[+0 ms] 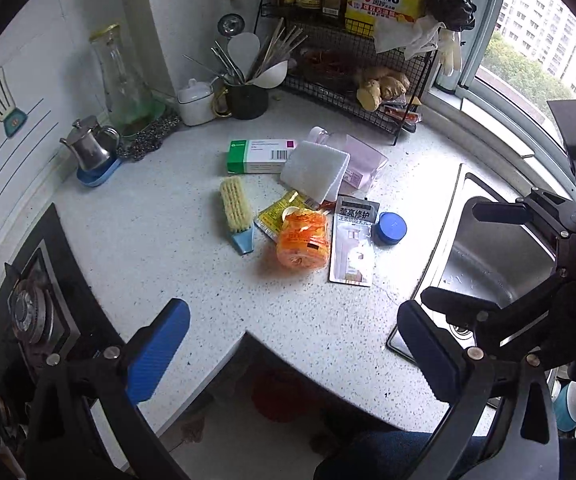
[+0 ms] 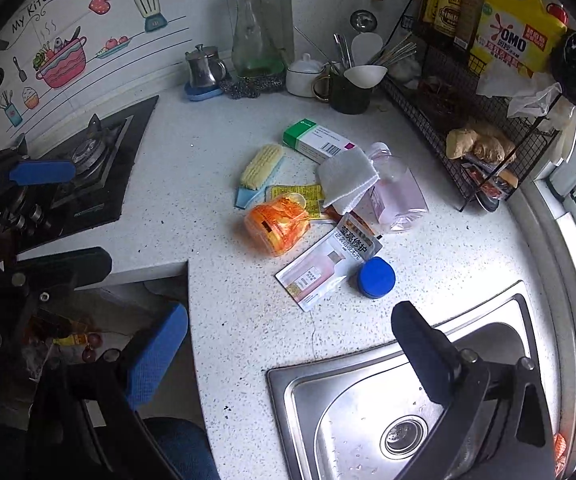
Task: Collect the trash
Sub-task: 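Raise both tools back up toward the counter items, then grasp the orange refill pouch with the left tool while the right tool grasps the blue lid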
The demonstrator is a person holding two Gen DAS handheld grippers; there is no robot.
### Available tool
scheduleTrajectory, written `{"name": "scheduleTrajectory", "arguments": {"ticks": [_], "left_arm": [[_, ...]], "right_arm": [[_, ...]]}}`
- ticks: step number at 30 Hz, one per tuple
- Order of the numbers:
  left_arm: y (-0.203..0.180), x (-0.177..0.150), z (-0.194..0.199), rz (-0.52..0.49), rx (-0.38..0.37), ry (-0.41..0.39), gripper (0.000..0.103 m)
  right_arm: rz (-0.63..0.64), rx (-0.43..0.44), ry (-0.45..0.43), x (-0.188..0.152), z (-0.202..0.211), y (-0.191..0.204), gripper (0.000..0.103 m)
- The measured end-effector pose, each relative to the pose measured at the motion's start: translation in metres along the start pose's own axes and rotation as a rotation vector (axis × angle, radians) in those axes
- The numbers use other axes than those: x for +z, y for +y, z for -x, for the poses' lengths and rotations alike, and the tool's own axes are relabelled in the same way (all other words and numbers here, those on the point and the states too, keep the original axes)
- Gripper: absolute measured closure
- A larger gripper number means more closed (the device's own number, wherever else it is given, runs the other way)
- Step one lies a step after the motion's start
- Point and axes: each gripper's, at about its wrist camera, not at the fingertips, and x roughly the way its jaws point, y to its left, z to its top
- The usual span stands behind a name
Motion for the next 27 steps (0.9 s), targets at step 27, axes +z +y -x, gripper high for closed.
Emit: {"name": "scheduleTrajectory", "arguments": {"ticks": [27], "left_arm": [[0.0,0.056,-0.188,-0.051,-0.002,0.282,0.0]], "right_arm": [[-0.101,0.044,0.154,0.02,-0.101,-0.096,0.001]]}}
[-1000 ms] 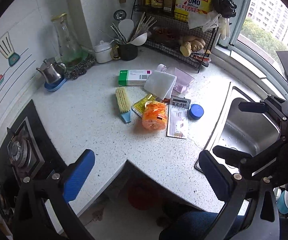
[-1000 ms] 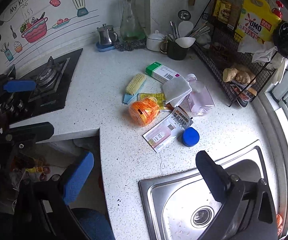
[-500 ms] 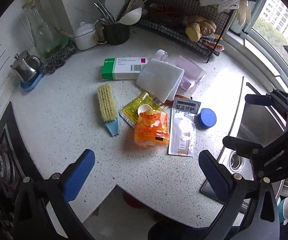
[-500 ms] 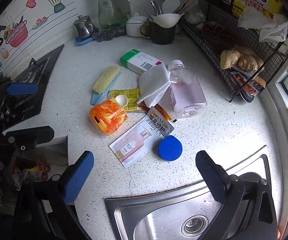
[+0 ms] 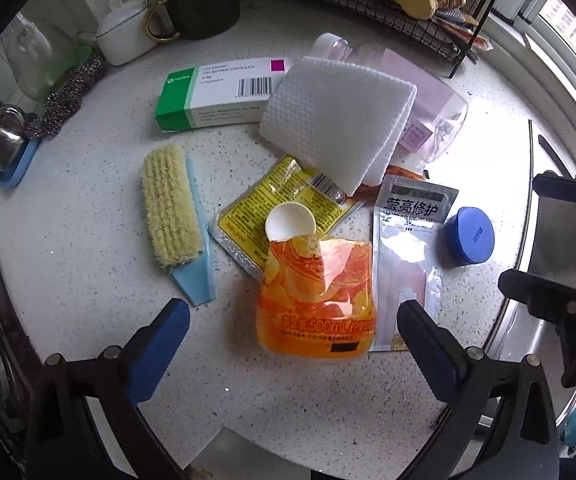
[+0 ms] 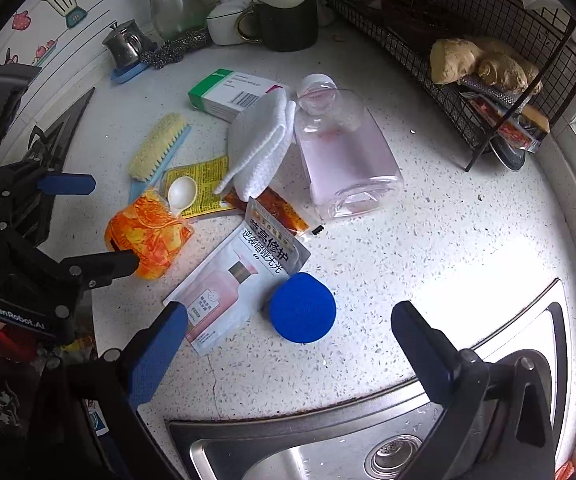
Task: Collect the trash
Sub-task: 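Grasp the orange refill pouch with the left tool while the right tool grasps the blue lid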
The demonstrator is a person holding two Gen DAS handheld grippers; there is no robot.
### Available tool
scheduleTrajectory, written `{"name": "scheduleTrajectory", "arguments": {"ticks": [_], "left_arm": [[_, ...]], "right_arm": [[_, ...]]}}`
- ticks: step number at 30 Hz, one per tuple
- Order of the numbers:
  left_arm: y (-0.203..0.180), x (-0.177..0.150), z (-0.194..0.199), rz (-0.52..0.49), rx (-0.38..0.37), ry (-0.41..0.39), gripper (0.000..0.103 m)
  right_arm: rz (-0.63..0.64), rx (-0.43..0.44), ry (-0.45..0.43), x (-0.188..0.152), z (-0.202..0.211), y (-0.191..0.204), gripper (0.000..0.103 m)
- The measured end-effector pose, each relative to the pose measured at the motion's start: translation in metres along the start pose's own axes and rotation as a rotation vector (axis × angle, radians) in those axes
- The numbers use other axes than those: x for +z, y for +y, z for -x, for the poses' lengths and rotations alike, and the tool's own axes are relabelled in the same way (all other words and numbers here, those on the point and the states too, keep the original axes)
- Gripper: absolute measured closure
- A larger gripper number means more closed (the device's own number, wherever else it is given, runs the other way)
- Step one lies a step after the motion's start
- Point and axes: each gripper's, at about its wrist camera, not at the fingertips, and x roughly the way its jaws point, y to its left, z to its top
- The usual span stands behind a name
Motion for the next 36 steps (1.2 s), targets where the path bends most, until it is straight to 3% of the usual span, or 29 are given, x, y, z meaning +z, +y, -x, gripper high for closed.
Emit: {"name": "scheduleTrajectory", "arguments": {"ticks": [3,7,14,18,21,23,25,36], "left_arm": [[-0.004,0.0,-0.01,-0.018,0.002,0.011,0.002],[-0.004,-0.001,-0.019,-0.002,-0.045,0.036,0.038],[-0.001,-0.004,-0.02,-0.017,-0.046,0.072,0.039],[-0.002,-0.004,-0.004,-0.043,-0.059,0.08,0.039],[0.0,-0.002,0.004,-0.057,-0.057,0.094,0.039],[0.004,-0.002,0.011,-0.066,-0.069,0.109,0.039],[0.004,-0.002,0.015,-0.08,-0.076,0.123,0.039],[-0.012,-0.015,0.061,-0.135,-0.069,0.071,0.039]], "right_arm": [[-0.027,0.001,0.016,-0.004,-0.004,-0.009,0.001],[-0.057,0.003,0.031,-0.009,-0.01,-0.019,0.001],[-0.05,0.0,0.05,-0.008,-0.028,-0.018,0.002],[-0.033,-0.025,0.064,-0.012,-0.042,-0.017,0.015],[0.015,-0.073,0.036,-0.013,-0.045,-0.01,0.02],[0.049,-0.104,0.019,-0.011,-0.045,-0.005,0.032],[0.07,-0.103,0.006,-0.007,-0.045,0.002,0.06],[0.037,-0.036,-0.024,-0.014,-0.006,0.02,0.06]]}}
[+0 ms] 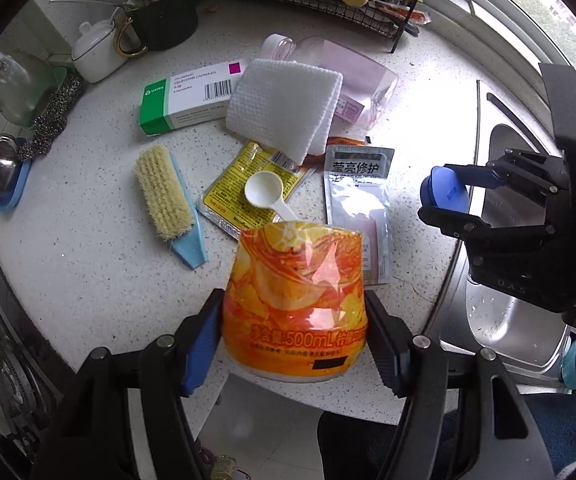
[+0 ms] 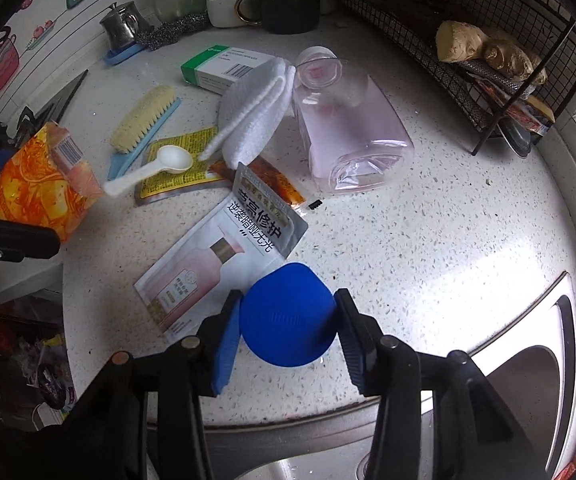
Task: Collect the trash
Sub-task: 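Grasp the orange refill pouch with the left tool while the right tool grasps the blue lid, then carry the orange pouch and blue lid down toward the red bucket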
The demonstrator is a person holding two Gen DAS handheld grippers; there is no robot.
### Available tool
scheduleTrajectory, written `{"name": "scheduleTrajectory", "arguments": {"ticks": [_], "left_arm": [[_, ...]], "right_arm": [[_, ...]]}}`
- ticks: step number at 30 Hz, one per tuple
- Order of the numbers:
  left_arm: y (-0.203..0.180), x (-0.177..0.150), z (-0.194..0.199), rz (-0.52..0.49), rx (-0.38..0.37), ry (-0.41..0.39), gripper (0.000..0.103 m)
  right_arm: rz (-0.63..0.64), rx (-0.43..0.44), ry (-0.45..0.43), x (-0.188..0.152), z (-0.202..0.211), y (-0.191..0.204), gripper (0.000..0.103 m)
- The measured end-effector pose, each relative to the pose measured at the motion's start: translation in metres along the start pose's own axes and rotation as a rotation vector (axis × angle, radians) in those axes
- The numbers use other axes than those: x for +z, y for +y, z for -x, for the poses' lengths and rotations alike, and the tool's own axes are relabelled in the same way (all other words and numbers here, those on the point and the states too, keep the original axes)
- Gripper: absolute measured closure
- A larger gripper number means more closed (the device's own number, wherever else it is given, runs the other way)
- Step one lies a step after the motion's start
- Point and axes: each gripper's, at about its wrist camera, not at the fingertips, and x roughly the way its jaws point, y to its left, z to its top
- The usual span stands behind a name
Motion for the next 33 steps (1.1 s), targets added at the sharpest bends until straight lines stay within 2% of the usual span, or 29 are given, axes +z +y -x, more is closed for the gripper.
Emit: {"name": "scheduleTrajectory", "arguments": {"ticks": [6,11,21,33], "left_arm": [[-0.013,-0.027,0.034,-0.028,-0.002,-0.069,0.039],[-0.021,-0.056,0.054,-0.035,-0.001,-0.117,0.039],[-0.015,-0.141,0.107,0.002,0.035,-0.222,0.039],[-0.003,-0.271,0.14,0.102,0.065,-0.298,0.039]], "right_arm": [[0.027,-0.016,-0.067,-0.006,0.055,0.026,0.06],[0.035,-0.017,-0.106,-0.024,0.09,0.043,0.06],[0.092,-0.041,-0.152,-0.058,0.128,0.097,0.06],[0.21,-0.021,-0.206,-0.103,0.153,0.197,0.06]]}}
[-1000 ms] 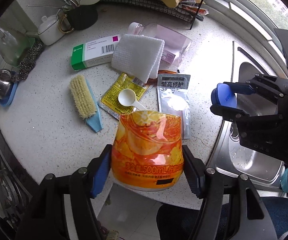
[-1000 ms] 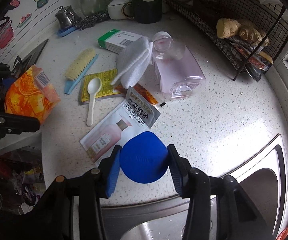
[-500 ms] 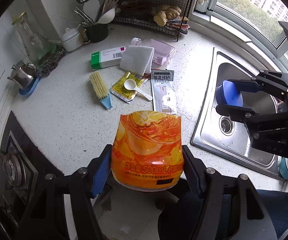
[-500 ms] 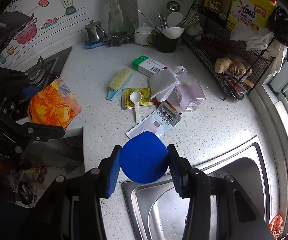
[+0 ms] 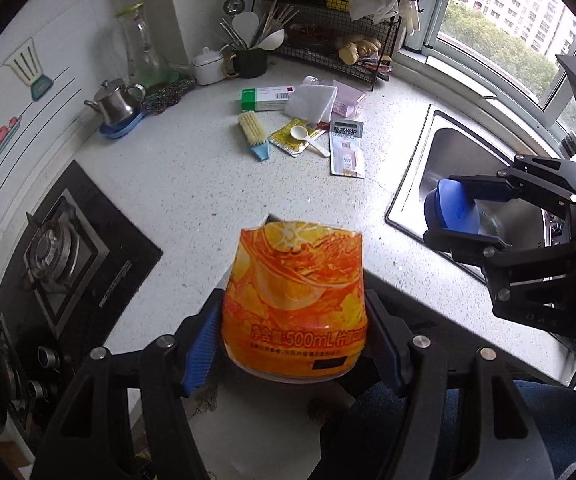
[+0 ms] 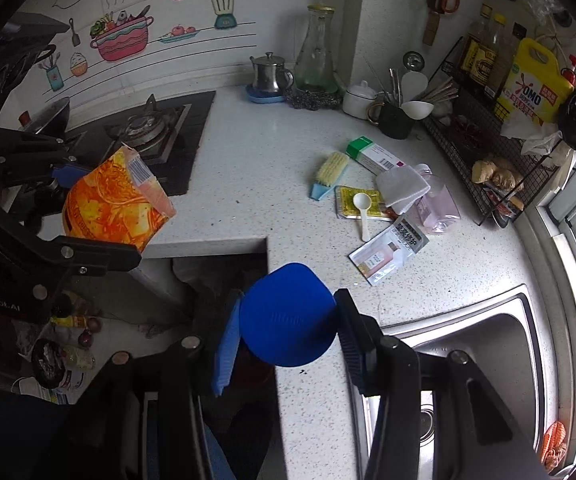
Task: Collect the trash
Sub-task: 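Carry the orange pouch and blue lid down toward the red bucket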
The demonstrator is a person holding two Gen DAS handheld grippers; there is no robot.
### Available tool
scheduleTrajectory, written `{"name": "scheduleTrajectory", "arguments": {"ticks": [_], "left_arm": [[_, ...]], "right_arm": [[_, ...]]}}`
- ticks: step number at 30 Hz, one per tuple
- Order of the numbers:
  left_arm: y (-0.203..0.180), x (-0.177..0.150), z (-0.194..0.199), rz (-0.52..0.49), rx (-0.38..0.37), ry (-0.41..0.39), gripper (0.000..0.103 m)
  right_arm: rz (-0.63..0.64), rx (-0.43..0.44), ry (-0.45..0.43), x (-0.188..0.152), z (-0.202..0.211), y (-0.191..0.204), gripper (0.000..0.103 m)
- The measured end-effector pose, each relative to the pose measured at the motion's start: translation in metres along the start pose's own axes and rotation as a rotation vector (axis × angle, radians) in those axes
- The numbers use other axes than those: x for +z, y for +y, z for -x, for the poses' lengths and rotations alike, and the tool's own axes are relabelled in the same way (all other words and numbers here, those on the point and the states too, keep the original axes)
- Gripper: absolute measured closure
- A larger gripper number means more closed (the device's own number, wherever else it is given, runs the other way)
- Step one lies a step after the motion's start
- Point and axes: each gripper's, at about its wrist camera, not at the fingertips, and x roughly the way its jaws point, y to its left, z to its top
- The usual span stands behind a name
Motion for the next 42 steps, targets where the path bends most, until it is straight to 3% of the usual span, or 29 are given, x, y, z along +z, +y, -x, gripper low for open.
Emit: {"name": "scheduleTrajectory", "arguments": {"ticks": [8,17,21,29,38,42], "left_arm": [[0.01,-0.08,0.012,0.048,0.045,0.008,0.039],[0.017,-0.144,-0.04,0.16,0.025,0.131,0.039],[0.019,-0.166,-0.075,0.21,-0.016,0.169,0.039],[0.018,-0.197,-0.168,0.245,-0.022,0.227,0.039],[0.02,-0.22,-0.302,0.306,-0.074,0.282,0.039],[0.018,-0.222,-0.35,0.287,-0.087,0.282,0.039]], "right_arm": [[0.035,0.031,0.023,-0.032,0.003,0.061,0.06],[0.001,0.079,0.125,-0.074,-0.042,0.089,0.06],[-0.016,0.105,0.174,-0.092,-0.076,0.093,0.06],[-0.066,0.126,0.228,-0.135,-0.156,0.094,0.06],[-0.118,0.079,0.265,-0.18,-0.265,0.079,0.06],[-0.115,0.06,0.27,-0.196,-0.304,0.08,0.06]]}}
